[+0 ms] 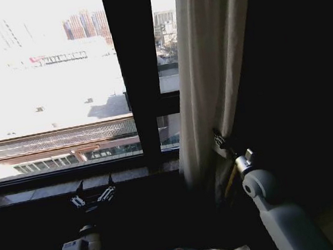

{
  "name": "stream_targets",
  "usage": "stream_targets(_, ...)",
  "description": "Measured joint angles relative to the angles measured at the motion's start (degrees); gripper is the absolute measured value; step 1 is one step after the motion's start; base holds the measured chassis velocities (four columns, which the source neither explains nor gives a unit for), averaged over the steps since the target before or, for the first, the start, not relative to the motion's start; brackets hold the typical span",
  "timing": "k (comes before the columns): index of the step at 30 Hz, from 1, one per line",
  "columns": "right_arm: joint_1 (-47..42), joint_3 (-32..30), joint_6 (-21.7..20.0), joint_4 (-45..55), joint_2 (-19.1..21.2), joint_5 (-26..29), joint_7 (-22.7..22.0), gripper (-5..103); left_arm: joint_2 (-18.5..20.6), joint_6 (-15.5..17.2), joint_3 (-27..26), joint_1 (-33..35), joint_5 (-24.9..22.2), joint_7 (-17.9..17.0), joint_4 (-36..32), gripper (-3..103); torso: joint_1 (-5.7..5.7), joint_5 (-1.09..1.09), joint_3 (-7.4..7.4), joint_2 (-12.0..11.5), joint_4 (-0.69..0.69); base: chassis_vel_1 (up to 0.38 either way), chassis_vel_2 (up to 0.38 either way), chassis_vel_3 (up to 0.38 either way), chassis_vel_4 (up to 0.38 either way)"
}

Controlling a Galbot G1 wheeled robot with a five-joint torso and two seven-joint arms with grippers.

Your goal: Open the curtains by pulling them apart, changing their state from closed to fully open.

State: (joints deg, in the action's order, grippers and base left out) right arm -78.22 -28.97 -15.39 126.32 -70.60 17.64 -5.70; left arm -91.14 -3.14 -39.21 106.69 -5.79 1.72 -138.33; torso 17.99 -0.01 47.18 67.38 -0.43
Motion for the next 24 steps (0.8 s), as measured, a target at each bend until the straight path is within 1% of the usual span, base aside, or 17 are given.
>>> stream_targets(2, -0.92, 1.23, 0.00, 1.19, -0.15, -0.03, 0.29, 69, 0.00, -0.03, -0.09, 0.05, -0.05, 0.00, -0.04, 100, 0.00, 0.00, 0.00, 0.00, 0.00, 0.000, 0.000, 0.000, 0.000)
stream_targets(4, -2.83, 3.68, 0.40, 2.50, -0.47, -1.09, 1.22, 80, 0.00, -0.12, -0.18, 0.17, -0.18, -0.01, -0.13, 100, 0.00, 0.01, 0.00, 0.00, 0.00, 0.000, 0.000, 0.000, 0.000)
stream_targets(6, -4.38, 5.34, 2.51, 2.14, -0.90, -3.19, 2.81, 90, 0.00, -0.16, -0.18, 0.27, -0.21, -0.02, -0.15, 100, 0.00, 0.00, 0.00, 0.00, 0.00, 0.000, 0.000, 0.000, 0.000)
stream_targets(7, -4.38, 5.34, 2.51, 2.14, -0.90, -3.19, 2.81, 90, 0.00, -0.16, -0.18, 0.27, -0.21, -0.02, -0.15, 100, 0.00, 0.00, 0.00, 0.00, 0.00, 0.000, 0.000, 0.000, 0.000)
stream_targets(8, -4.88, 6.06, 3.63, 1.50, -1.21, -4.14, 3.18, 90, 0.00, -0.16, -0.18, 0.28, -0.21, -0.04, -0.19, 100, 0.00, 0.01, 0.00, 0.00, 0.00, 0.000, 0.000, 0.000, 0.000)
stream_targets(10, -5.42, 7.09, 4.79, 0.63, -1.67, -5.13, 3.34, 99, 0.01, -0.16, -0.18, 0.28, -0.21, -0.05, -0.28, 100, 0.00, 0.02, 0.00, 0.00, 0.00, 0.000, 0.000, 0.000, 0.000)
stream_targets(14, -6.73, 7.92, 5.33, 0.51, -1.89, -5.52, 3.36, 100, 0.02, -0.16, -0.20, 0.46, -0.22, -0.07, -0.45, 100, 0.00, 0.02, 0.00, 0.00, 0.00, 0.000, 0.000, 0.000, 0.000)
stream_targets(17, -9.42, 8.47, 7.19, 0.12, -1.84, -6.41, 3.34, 100, 0.02, -0.16, -0.23, 0.55, -0.21, -0.10, -0.38, 100, 0.00, 0.02, 0.00, 0.00, -0.01, 0.000, 0.000, 0.000, 0.000)
stream_targets(18, -9.42, 8.47, 7.19, 0.12, -1.84, -6.41, 3.34, 100, 0.02, -0.16, -0.23, 0.55, -0.21, -0.10, -0.38, 100, 0.00, 0.02, 0.00, 0.00, -0.01, 0.000, 0.000, 0.000, 0.000)
stream_targets(20, -10.62, 8.48, 8.18, -0.64, -1.84, -7.64, 3.20, 100, 0.07, -0.16, -0.24, 0.44, -0.21, -0.10, -0.20, 100, 0.00, 0.02, 0.00, 0.00, -0.01, 0.000, 0.000, 0.000, 0.000)
stream_targets(24, -11.05, 8.45, 8.64, -1.54, -1.89, -10.09, 2.93, 100, 0.10, -0.16, -0.09, 0.24, -0.11, -0.11, 0.01, 100, 0.00, 0.02, 0.00, 0.00, -0.01, 0.000, 0.000, 0.000, 0.000)
